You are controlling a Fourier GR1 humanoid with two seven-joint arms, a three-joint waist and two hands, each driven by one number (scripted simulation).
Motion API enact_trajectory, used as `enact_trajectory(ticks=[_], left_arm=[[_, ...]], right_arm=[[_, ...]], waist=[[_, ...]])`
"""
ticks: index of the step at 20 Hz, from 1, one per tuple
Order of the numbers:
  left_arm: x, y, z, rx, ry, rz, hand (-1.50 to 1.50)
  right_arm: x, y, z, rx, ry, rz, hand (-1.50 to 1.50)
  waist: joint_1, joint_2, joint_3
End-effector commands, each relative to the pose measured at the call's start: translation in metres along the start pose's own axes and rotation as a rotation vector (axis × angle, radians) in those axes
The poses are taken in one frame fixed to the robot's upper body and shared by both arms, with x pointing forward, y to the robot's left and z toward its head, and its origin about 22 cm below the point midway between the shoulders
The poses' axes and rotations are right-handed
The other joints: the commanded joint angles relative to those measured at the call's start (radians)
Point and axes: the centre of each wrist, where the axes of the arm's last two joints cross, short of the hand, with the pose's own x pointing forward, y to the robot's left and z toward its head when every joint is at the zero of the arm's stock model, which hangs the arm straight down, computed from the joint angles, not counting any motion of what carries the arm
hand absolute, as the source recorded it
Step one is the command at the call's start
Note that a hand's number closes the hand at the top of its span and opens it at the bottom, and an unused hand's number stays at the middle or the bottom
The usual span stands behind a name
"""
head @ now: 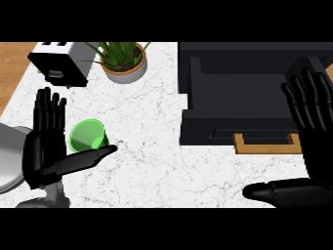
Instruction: Pick up the cup, place it into the drawer and close the drawer
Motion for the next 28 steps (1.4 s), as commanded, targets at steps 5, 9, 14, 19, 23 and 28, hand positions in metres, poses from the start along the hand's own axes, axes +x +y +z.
enact_trajectory(ticks=[5,9,14,19,23,28], left_arm=[[-0.042,0.039,0.008,0.070,0.054,-0.032,-1.50],[-0.058,0.028,0.020,0.067,0.053,-0.044,-1.50],[-0.081,0.040,0.007,0.068,0.086,-0.031,-1.50],[-0.101,0.065,0.025,0.071,0.109,-0.034,-1.50],[-0.132,0.066,0.026,0.082,0.121,-0.048,-1.50],[-0.126,0.074,0.009,0.103,0.103,-0.035,-1.50]], right_arm=[[0.008,-0.017,-0.011,0.003,0.002,-0.003,-1.50],[0.004,-0.024,0.003,0.002,0.011,0.004,-1.50],[0.010,-0.001,0.002,0.023,0.025,-0.008,-1.50],[0.013,-0.012,0.009,0.017,0.008,0.017,-1.50],[0.024,-0.010,-0.001,0.024,-0.003,-0.023,-1.50],[0.009,-0.011,-0.001,0.009,0.017,-0.014,-1.50]], waist=[[0.000,0.001,0.000],[-0.001,0.000,0.000],[-0.003,0.000,0.000],[-0.002,0.000,0.000],[-0.006,0.001,-0.001],[-0.003,0.001,0.000]])
